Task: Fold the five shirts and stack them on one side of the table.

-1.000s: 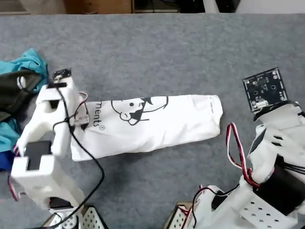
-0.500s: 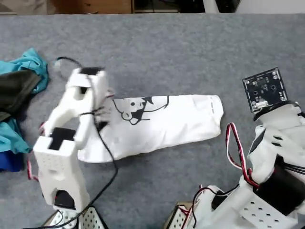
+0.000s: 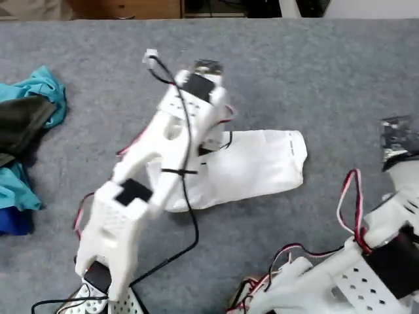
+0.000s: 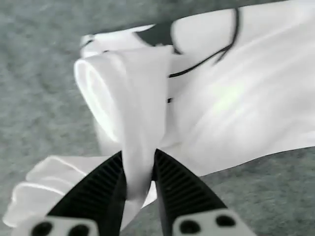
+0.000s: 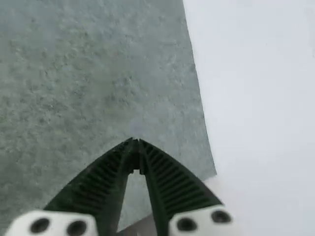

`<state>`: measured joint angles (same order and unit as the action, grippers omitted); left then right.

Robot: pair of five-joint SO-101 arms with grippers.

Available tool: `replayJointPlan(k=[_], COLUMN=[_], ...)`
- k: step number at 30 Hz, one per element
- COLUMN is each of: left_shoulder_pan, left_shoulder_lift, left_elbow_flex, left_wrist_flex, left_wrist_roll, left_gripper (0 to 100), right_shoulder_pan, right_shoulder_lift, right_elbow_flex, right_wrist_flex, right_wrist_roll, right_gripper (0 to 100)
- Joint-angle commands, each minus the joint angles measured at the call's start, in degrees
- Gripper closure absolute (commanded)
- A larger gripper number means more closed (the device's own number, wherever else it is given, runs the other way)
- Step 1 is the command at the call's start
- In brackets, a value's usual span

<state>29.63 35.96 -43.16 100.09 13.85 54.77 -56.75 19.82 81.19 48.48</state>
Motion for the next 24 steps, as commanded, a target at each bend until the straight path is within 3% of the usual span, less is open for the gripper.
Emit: replayJointPlan(k=[1, 7, 11, 24], left_shoulder_pan=[4.31, 6.24, 6.24, 14.68], left_shoulder_lift=[4.62, 14.73, 18.95, 20.35], left_elbow_flex=[-13.98, -38.95, -48.53, -43.96], left_wrist_flex=[0.62, -0.70, -3.08, -16.09], left_wrist_roll=[3.52, 9.41, 15.21, 17.23], left_gripper=[98, 98, 98, 98], right_shoulder_pan=[4.09, 5.67, 5.67, 5.67], right_shoulder_lift=[-0.31, -0.40, -0.13, 0.04], right_elbow_flex=[1.27, 3.12, 3.12, 3.74], right_wrist_flex=[-2.64, -2.64, -2.64, -2.64], right_wrist_roll=[2.20, 3.34, 3.34, 4.57], right_gripper=[99.5, 99.5, 99.5, 99.4])
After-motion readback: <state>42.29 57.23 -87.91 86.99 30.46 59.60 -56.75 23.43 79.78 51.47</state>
